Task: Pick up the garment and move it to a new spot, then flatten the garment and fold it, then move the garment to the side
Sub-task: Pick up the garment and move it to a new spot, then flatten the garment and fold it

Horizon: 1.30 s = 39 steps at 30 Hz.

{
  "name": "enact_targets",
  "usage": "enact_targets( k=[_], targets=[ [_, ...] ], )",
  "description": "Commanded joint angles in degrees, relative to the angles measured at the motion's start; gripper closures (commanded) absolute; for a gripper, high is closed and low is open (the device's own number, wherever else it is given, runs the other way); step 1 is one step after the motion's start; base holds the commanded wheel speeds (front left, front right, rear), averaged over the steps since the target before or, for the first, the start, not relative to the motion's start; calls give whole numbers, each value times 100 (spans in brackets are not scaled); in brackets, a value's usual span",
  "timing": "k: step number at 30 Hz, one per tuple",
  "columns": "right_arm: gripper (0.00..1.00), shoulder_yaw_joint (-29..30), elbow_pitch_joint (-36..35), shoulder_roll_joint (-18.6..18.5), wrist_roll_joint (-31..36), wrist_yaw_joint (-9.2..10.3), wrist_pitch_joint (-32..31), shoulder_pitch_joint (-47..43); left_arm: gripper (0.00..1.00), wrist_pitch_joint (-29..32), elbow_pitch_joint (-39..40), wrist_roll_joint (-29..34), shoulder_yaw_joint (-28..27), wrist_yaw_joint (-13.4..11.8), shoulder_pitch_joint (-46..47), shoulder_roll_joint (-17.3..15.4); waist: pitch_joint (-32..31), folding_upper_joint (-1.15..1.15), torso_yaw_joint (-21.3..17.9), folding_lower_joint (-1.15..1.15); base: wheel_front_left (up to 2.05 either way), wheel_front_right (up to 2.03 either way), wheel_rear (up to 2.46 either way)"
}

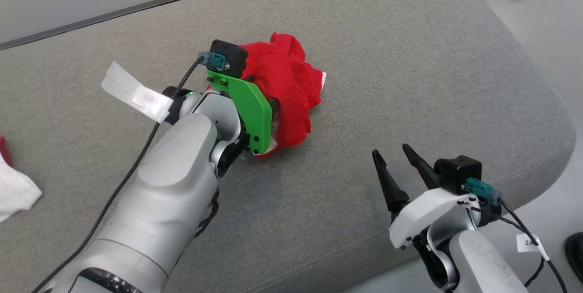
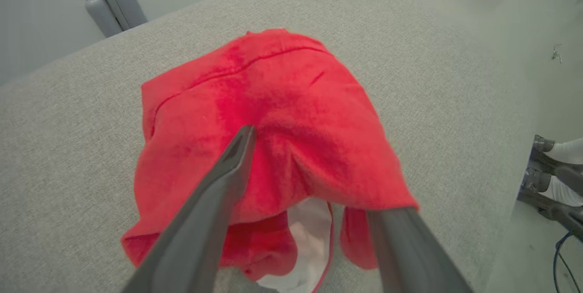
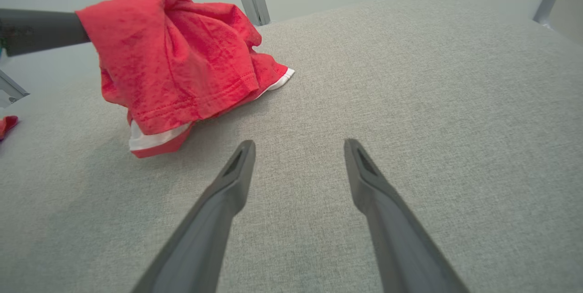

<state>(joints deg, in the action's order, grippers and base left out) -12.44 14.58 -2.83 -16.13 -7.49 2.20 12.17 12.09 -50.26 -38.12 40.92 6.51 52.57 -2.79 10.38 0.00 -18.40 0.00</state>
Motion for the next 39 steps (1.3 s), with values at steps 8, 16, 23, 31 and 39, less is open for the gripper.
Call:
enact_targets(
  k=[8,16,23,31,39],
  targets=[
    [0,47,39,-11,65,0,-8,-21,0,28,152,-654,228,-50,-397,-22,-169,0,557,0,0,0,0],
    [0,65,-4,-13,129,0,-108,-157,0,-34,85,-768,360,-106,-864,-29,-391,0,879,0,0,0,0],
    [0,-8,-102,-13,132,0,-191,-208,0,-98,-18,-906,361,-157,-1180,-26,-400,0,868,0,0,0,0],
    [0,-25,-185,-12,172,0,-235,-99,0,-241,-125,-1166,319,-173,-1179,-22,-154,0,567,0,0,0,0],
    [0,-55,-178,-11,120,0,-160,8,0,-387,-275,-1419,410,-286,-966,-25,113,0,175,0,0,0,0]
  ],
)
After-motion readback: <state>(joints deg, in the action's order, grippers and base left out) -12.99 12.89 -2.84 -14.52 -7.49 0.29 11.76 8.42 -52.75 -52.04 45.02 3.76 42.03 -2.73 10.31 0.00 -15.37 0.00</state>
